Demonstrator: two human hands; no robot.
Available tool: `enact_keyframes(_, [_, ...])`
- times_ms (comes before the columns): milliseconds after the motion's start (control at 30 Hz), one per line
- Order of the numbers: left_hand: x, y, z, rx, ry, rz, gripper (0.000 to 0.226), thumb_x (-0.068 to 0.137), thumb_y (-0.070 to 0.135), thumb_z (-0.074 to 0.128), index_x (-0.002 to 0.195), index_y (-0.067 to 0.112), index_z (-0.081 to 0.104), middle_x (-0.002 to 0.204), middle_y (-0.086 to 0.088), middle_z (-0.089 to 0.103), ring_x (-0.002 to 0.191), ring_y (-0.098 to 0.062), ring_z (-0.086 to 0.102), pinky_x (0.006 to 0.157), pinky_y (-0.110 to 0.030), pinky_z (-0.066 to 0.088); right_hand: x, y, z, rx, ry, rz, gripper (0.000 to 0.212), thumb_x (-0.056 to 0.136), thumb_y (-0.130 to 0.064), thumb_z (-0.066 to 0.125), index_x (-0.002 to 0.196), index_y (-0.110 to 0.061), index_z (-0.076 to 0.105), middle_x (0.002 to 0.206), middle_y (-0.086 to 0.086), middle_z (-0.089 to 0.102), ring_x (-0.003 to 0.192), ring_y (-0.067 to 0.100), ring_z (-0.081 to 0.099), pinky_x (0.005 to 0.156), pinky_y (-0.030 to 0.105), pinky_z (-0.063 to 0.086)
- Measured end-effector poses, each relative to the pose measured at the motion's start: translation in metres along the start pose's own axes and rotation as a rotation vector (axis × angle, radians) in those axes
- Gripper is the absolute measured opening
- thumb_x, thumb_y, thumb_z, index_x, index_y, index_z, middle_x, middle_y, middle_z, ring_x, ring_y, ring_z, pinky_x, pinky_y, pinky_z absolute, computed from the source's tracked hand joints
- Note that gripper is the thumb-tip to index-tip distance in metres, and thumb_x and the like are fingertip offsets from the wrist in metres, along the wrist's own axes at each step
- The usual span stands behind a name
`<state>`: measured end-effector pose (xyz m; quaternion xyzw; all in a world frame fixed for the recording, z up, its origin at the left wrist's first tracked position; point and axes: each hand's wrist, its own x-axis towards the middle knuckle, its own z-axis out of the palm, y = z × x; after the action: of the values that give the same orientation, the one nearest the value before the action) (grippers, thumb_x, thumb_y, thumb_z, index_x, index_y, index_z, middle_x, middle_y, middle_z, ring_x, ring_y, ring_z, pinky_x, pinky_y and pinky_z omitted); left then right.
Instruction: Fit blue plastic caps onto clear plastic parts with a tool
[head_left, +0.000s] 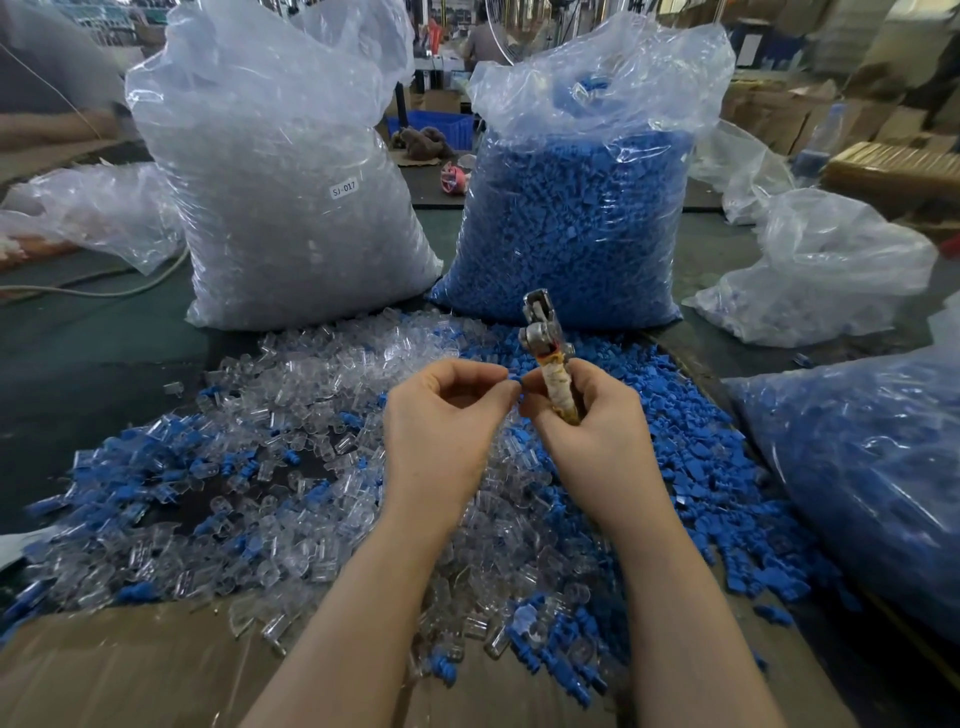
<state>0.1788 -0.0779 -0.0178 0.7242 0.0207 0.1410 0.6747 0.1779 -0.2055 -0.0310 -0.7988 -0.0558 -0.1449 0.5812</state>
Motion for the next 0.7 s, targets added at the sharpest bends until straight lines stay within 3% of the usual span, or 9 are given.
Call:
enact_keyframes(67, [0.001,-0.002,-0.001,-0.040,-0.005,-0.013,0.017,0.080,0.005,0.079,0.078,0.021,0.073,0.073,0.007,0.074,0.071,-0.006,0.070,0.067,-0.018,0.056,0.001,0.001,-0.004,0.006,-0.054,0.040,0.016,0.089,-0.012,0.065,0.085,-0.028,0.066,0.065,-0.013,0.063,0.052,0.001,0.048,0.049,0.017,0.041])
enact_keyframes(167, [0.004,-0.003,-0.003,-0.101,-0.013,-0.036,0.017,0.081,0.001,0.077,0.080,0.018,0.072,0.069,0.006,0.073,0.069,-0.006,0.069,0.066,-0.015,0.053,0.000,0.003,-0.014,-0.037,-0.147,0.088,0.014,0.087,-0.014,0.066,0.088,-0.027,0.066,0.073,-0.014,0.068,0.063,0.005,0.060,0.056,0.016,0.048])
enact_keyframes(267, [0.006,-0.003,-0.006,-0.143,-0.024,-0.030,0.015,0.083,0.000,0.074,0.084,0.015,0.072,0.069,0.006,0.073,0.068,-0.005,0.069,0.066,-0.015,0.053,-0.001,0.003,-0.020,-0.090,-0.236,0.120,0.011,0.087,-0.016,0.067,0.091,-0.026,0.066,0.083,-0.002,0.069,0.078,0.020,0.063,0.072,0.036,0.054])
enact_keyframes(367, [0.008,-0.002,-0.011,-0.170,-0.034,-0.003,0.013,0.085,-0.001,0.072,0.087,0.011,0.071,0.070,0.005,0.073,0.068,-0.003,0.069,0.066,-0.014,0.052,-0.002,0.000,-0.021,-0.122,-0.301,0.124,0.011,0.086,-0.014,0.067,0.092,-0.024,0.065,0.082,-0.002,0.066,0.075,0.020,0.061,0.073,0.042,0.052])
enact_keyframes(533, [0.009,-0.001,-0.016,-0.192,-0.075,0.019,0.015,0.084,-0.003,0.071,0.085,0.012,0.071,0.071,0.005,0.073,0.069,-0.004,0.069,0.067,-0.015,0.053,-0.002,-0.001,-0.021,-0.154,-0.349,0.128,0.014,0.087,-0.012,0.066,0.091,-0.025,0.063,0.076,-0.012,0.063,0.070,0.013,0.059,0.071,0.039,0.050])
enact_keyframes(700, [0.010,-0.001,-0.019,-0.176,-0.098,0.040,0.017,0.083,-0.003,0.072,0.083,0.013,0.072,0.073,0.003,0.074,0.071,-0.006,0.069,0.068,-0.016,0.053,-0.001,0.001,-0.020,-0.172,-0.372,0.105,0.017,0.086,-0.011,0.064,0.090,-0.027,0.063,0.070,-0.024,0.061,0.061,0.001,0.053,0.062,0.023,0.042])
